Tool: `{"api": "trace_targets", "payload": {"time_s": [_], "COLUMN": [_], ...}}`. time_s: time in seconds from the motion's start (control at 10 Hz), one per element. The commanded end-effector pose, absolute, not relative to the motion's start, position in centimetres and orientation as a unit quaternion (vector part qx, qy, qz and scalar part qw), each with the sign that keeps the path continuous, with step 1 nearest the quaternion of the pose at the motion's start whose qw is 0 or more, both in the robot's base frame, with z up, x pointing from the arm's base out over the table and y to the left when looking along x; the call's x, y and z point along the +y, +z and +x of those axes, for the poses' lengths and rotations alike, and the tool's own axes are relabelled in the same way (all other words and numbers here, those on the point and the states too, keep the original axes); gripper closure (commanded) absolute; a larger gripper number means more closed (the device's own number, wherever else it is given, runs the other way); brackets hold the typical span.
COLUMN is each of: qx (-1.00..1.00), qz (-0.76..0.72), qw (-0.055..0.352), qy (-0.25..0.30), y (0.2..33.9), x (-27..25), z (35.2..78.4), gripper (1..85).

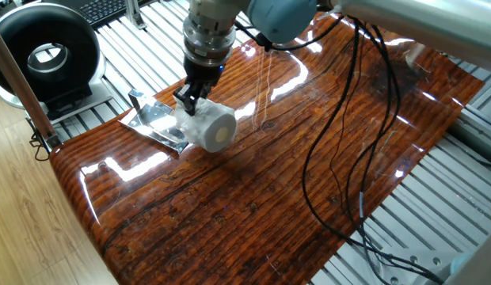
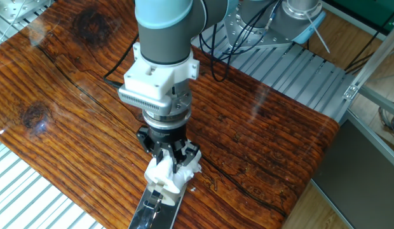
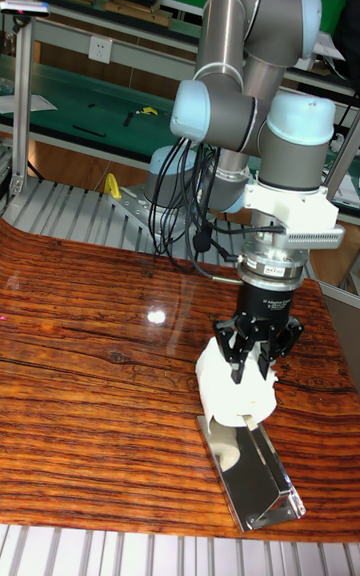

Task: Put the toilet paper on its holder

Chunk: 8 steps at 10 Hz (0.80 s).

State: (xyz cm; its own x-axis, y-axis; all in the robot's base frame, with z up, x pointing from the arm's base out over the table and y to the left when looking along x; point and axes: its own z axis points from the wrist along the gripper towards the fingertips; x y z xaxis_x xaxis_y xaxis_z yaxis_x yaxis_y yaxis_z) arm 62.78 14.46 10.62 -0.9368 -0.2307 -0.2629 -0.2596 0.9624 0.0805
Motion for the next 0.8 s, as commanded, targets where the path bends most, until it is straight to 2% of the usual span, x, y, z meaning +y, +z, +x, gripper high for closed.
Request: {"api": "trace_targets", "payload": {"time_s": [0.0, 0.7], "qx": [0.982, 0.980], "qz": [-0.121, -0.146], "qw": [0.131, 0.125], "qy": [0.064, 0.054], "y": [10.5, 11.3], "x": [14.7, 15.4], "z": [63.4, 65.6], "gripper": [84.7, 84.7]}}
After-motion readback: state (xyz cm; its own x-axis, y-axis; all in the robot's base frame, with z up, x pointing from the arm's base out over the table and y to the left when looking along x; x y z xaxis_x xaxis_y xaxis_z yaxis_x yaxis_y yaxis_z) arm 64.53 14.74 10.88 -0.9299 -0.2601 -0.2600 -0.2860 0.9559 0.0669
